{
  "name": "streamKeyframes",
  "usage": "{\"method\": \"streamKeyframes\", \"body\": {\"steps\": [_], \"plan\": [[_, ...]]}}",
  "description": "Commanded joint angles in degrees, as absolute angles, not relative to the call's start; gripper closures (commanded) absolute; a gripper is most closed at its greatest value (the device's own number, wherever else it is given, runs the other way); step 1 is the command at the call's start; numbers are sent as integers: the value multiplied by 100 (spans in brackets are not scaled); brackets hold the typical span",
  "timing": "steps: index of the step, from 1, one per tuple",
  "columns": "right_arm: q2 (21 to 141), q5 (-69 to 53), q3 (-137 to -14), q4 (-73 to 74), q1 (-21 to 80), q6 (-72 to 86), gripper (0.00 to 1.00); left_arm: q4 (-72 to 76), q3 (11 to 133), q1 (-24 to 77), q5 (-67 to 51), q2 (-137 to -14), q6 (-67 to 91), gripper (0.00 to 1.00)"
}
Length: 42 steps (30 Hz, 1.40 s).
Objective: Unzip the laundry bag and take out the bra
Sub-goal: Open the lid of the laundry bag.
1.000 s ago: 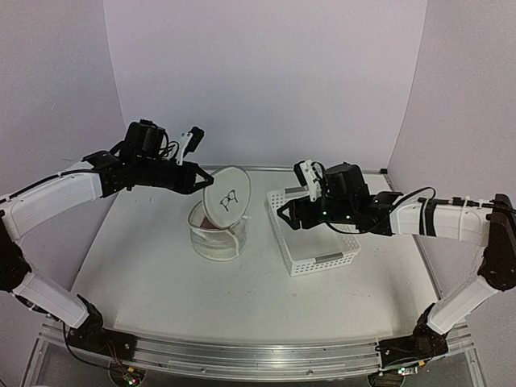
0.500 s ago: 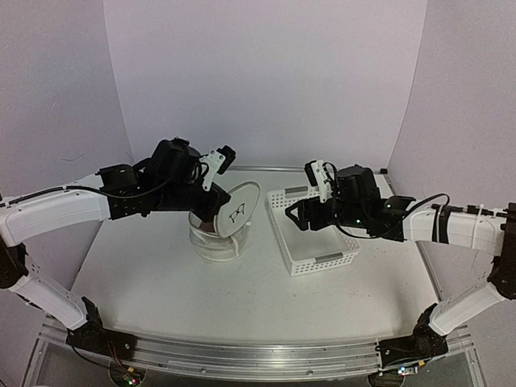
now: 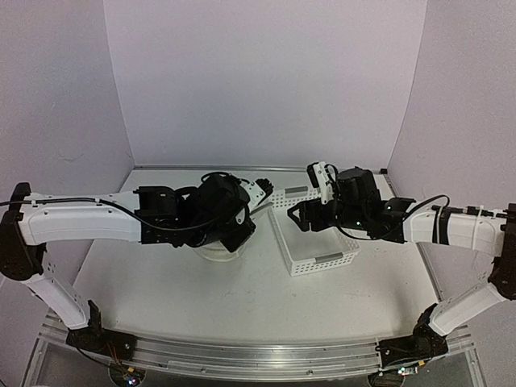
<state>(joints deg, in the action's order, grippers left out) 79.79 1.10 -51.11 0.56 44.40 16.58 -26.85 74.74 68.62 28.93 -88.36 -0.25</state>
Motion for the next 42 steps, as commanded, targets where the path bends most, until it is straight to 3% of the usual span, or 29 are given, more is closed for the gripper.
{"method": "streamKeyframes", "body": {"steps": [1, 5, 8, 25, 34, 42], "plan": [[7713, 258, -5029, -219, 4438, 1718, 25, -2879, 7936, 7155, 3499, -9049, -223, 91], [7661, 296, -4968, -213, 4438, 1731, 25, -2959, 8036, 7339, 3426, -9168, -254, 75], [7598, 337, -4921, -215, 4438, 1731, 25, -3003, 8121, 7444, 3358, -9195, -255, 69], [7305, 172, -4892, -194, 4443, 1818, 25, -3024, 8543, 7393, 2923, -8992, -480, 44], [7417, -412, -5048, -155, 4458, 1836, 25, -3235, 8828, 6215, 1839, -8785, -870, 37], [8011, -614, -5565, -145, 4673, 1812, 15, -3347, 9342, 4949, 960, -9140, -914, 26]]}}
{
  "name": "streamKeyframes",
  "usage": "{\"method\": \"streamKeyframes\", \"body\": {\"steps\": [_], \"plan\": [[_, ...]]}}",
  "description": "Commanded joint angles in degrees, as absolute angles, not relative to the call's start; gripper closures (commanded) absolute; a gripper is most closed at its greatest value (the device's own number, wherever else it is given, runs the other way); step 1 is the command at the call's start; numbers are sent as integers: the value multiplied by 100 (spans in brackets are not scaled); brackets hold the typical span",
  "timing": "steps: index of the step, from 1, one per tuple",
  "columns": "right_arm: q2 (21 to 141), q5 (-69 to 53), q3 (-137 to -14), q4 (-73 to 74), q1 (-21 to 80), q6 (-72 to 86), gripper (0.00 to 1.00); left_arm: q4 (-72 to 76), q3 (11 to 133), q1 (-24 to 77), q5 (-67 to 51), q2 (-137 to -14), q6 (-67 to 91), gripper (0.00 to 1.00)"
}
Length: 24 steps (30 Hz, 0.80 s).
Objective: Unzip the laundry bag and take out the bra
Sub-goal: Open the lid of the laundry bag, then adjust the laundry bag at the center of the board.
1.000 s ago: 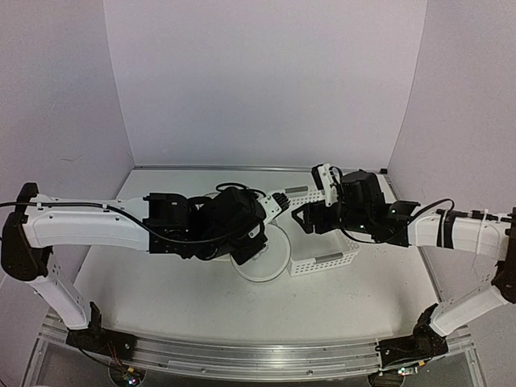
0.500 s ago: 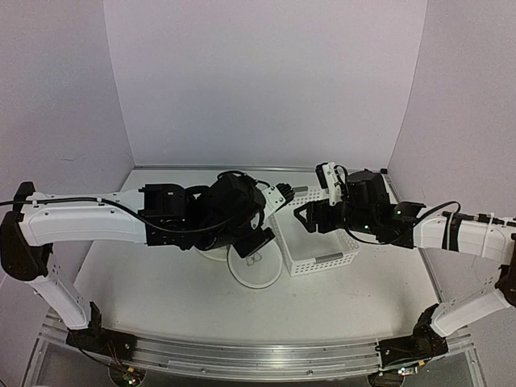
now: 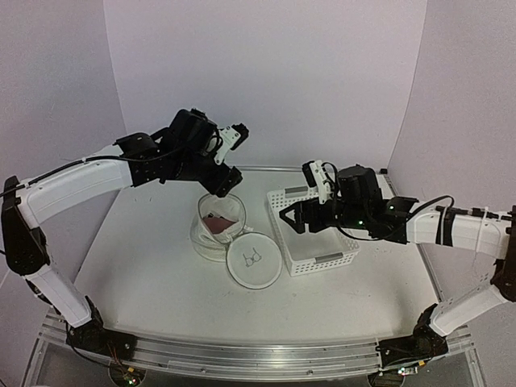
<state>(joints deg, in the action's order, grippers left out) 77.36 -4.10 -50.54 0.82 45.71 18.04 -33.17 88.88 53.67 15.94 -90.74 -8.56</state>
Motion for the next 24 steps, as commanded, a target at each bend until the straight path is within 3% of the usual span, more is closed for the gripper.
{"method": "streamKeyframes", "body": {"steps": [1, 8, 24], "plan": [[8124, -621, -5669, -137, 4692, 1849, 14, -3355, 9403, 4810, 834, -9219, -883, 24], [9264, -535, -6831, 393, 4706, 2193, 7, -3400, 9660, 3970, 244, -9991, -347, 22], [11390, -1031, -8937, 1155, 4702, 2633, 8, -3464, 9785, 3229, -974, -11146, 269, 26]]}}
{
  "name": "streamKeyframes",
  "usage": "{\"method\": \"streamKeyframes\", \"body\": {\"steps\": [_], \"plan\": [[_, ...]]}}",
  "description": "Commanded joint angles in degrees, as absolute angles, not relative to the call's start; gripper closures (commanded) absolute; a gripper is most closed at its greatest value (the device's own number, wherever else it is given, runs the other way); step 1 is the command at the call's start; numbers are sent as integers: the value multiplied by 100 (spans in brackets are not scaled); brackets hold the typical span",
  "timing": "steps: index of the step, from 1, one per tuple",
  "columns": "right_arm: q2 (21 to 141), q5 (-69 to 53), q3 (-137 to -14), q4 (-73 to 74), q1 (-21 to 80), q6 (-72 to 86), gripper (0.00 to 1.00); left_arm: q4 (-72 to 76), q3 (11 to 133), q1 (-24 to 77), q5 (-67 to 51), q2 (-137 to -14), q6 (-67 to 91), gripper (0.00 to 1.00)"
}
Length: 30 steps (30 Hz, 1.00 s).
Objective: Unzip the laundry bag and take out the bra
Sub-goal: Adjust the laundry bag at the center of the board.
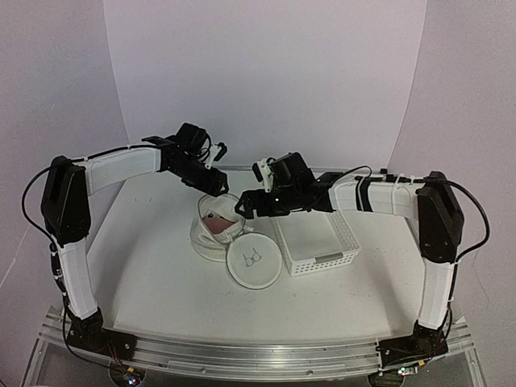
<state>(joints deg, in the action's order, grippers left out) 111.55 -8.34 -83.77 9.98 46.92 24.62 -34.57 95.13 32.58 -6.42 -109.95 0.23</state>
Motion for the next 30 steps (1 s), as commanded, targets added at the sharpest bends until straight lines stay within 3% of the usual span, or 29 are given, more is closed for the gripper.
{"method": "streamKeyframes", "body": {"steps": [1, 8, 17, 27, 30], "plan": [[11474, -1057, -9029, 1190, 4707, 2659, 8, -3464, 9765, 3212, -1028, -11184, 296, 27], [12068, -1240, -9618, 1445, 4695, 2815, 13, -3454, 9700, 3105, -1087, -11417, 471, 35], [12522, -1309, -10024, 1525, 4686, 2865, 32, -3449, 9482, 3076, -847, -11478, 654, 55], [12706, -1338, -10347, 1590, 4692, 2841, 70, -3410, 8931, 3078, -688, -11186, 889, 98], [12749, -1307, -10428, 1627, 4686, 2811, 86, -3413, 8742, 3076, -574, -10983, 984, 100]]}}
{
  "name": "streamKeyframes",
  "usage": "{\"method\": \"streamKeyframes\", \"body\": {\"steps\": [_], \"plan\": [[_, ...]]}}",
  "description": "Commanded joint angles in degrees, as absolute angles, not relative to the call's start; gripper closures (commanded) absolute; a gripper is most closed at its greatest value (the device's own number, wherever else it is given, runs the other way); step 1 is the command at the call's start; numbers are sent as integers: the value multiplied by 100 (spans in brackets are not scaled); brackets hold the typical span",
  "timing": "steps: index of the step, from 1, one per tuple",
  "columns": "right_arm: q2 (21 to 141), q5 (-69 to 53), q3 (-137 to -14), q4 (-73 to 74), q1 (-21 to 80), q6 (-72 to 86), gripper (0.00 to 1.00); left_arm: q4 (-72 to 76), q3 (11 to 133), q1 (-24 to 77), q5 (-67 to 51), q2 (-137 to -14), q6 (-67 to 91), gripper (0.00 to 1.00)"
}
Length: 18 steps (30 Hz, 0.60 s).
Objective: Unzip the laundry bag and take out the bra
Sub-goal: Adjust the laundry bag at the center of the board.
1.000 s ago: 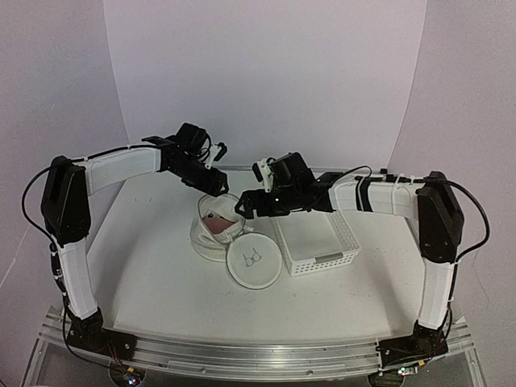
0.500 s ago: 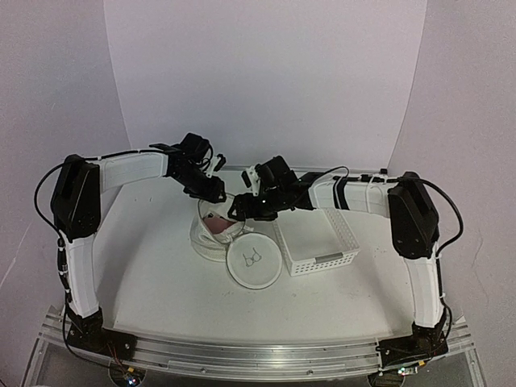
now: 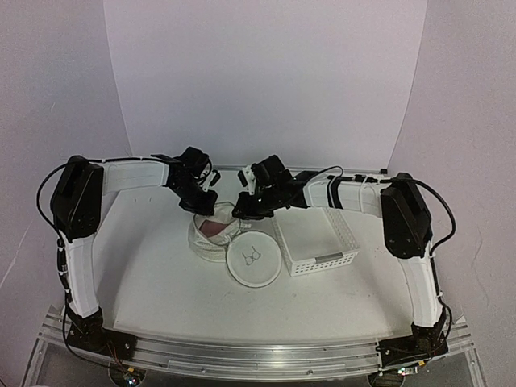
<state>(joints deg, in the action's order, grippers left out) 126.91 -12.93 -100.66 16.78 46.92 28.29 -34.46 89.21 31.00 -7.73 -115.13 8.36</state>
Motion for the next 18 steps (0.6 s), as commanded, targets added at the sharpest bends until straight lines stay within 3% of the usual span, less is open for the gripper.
{"method": "streamKeyframes", "body": {"steps": [1, 3, 18], "plan": [[12763, -1292, -10473, 1645, 4692, 2785, 91, -3412, 8664, 3076, -545, -10900, 1018, 100], [12808, -1253, -10573, 1681, 4686, 2732, 100, -3413, 8478, 3076, -484, -10725, 1112, 100], [13576, -2006, -11841, 1722, 4699, 813, 100, -2557, 6262, 3151, -878, -8992, 2879, 100]]}}
